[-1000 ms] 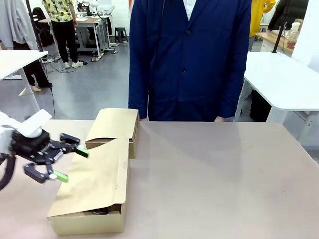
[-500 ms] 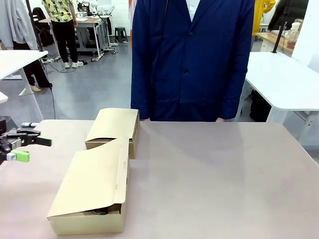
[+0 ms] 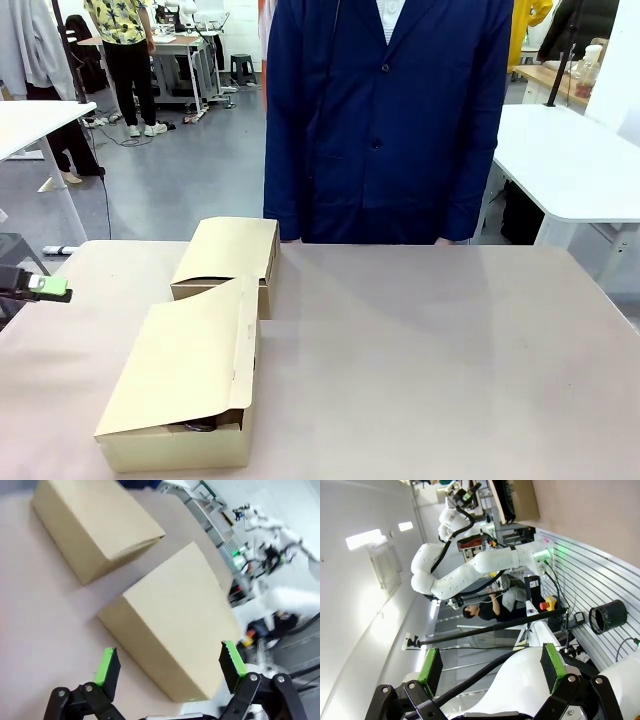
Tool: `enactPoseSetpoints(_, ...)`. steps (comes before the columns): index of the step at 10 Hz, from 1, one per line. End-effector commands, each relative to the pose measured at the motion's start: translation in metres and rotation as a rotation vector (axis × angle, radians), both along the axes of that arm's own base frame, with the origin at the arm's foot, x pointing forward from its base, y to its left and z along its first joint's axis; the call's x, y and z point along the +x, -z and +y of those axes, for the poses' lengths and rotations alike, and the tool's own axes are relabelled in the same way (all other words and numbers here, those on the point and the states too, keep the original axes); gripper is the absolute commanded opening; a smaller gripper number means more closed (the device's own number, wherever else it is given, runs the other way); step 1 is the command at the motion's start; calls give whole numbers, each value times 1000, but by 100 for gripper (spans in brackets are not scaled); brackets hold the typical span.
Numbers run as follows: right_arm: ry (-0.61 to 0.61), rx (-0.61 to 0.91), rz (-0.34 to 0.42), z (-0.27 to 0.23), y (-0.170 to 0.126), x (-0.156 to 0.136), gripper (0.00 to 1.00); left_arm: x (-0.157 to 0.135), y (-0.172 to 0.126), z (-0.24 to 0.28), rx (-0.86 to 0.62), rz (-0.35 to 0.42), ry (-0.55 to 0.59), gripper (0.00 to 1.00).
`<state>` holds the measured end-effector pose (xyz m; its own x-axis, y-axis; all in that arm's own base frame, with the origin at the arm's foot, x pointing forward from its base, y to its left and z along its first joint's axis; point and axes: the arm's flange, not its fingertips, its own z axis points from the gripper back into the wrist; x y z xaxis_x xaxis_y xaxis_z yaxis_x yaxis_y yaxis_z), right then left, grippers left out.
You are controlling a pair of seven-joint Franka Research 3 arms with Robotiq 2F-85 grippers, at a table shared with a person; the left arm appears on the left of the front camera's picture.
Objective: Place items inside the box.
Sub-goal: Close the lid of the Mailer Box closest to the robot.
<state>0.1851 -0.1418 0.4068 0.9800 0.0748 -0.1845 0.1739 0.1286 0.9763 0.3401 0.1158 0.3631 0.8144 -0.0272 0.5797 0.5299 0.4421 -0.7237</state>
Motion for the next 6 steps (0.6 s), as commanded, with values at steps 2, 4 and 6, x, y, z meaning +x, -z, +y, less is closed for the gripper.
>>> enactPoseSetpoints(2,16,17,7,0,-6,1,100,0,-4,5,63,-127,36,100)
enactPoseSetpoints(4,16,17,7,0,-6,1,100,0,-4,5,63,-127,36,100)
enactPoseSetpoints(6,16,17,7,0,-6,1,100,0,-4,5,63,-127,36,100)
